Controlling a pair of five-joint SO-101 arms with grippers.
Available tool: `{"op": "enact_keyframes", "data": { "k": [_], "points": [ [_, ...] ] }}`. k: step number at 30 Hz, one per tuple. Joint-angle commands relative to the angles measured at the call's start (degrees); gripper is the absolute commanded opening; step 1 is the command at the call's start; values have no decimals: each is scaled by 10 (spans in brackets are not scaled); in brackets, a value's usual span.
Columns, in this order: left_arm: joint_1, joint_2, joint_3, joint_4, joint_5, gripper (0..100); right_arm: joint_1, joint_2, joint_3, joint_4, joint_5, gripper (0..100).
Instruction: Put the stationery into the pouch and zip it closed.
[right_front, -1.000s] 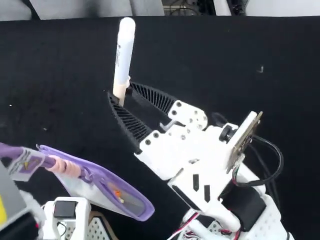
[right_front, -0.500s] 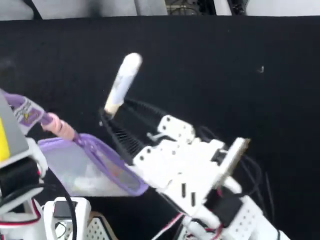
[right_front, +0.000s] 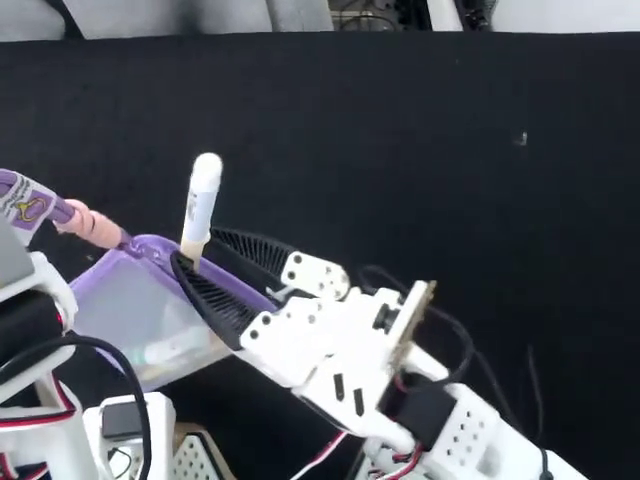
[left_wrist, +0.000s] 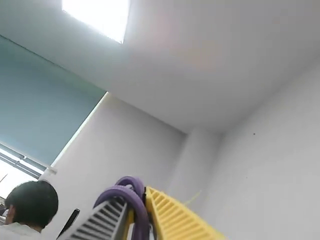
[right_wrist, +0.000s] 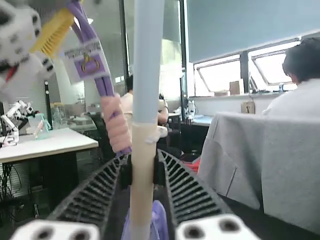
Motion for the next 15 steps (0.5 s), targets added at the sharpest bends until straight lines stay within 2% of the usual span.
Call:
{"op": "enact_keyframes", "data": {
  "k": [1, 5, 10, 15],
  "points": [
    [-7, 10, -29, -10, 24, 29, 2, -2, 35, -58, 5, 11],
    [-5, 10, -28, -8, 24, 29, 8, -2, 88, -122, 29, 11],
    [-5, 9, -27, -7, 24, 29, 7, -2, 131, -142, 25, 11],
    [-6, -21, -17, -6, 24, 29, -33, -2, 161, -163, 25, 16]
  ]
}}
